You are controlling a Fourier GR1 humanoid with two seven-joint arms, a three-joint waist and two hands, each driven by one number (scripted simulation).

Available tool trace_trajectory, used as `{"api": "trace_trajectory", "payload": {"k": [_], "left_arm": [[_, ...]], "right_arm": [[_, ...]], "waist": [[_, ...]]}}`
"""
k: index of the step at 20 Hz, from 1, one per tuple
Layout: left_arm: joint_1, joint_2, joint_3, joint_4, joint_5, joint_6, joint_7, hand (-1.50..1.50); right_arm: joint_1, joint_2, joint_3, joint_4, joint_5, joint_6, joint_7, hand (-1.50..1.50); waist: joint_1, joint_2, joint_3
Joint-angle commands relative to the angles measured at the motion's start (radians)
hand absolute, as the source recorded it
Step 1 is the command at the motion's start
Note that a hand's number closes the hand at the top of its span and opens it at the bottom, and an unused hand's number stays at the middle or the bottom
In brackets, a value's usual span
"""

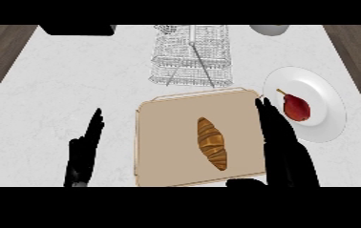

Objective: Pick the croissant from the tray and place it in the tiered basket

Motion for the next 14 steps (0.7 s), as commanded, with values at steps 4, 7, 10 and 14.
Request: {"api": "trace_trajectory", "payload": {"k": [4,7,10,14], "left_arm": [[0.006,0.025,0.041,-0.007,0.024,-0.043,0.005,0.00],[-0.037,-0.009,0.036,0.032,0.008,-0.017,0.003,0.00],[0.005,-0.029,0.015,0.022,-0.010,-0.002,-0.026,0.00],[-0.005,-0.021,0.022,-0.003,-0.005,-0.019,-0.004,0.00]], "right_arm": [[-0.101,0.192,0.106,0.179,0.200,0.111,0.175,-1.50],[-0.101,0.272,0.126,0.318,0.249,0.120,0.196,-1.50],[-0.114,0.285,0.065,0.307,0.223,0.245,0.207,-1.50],[-0.101,0.304,0.109,0.346,0.223,0.224,0.250,-1.50]], "waist": [[-0.004,0.001,0.003],[-0.005,0.003,0.003],[-0.008,0.002,0.003],[-0.008,0.001,0.003]]}}
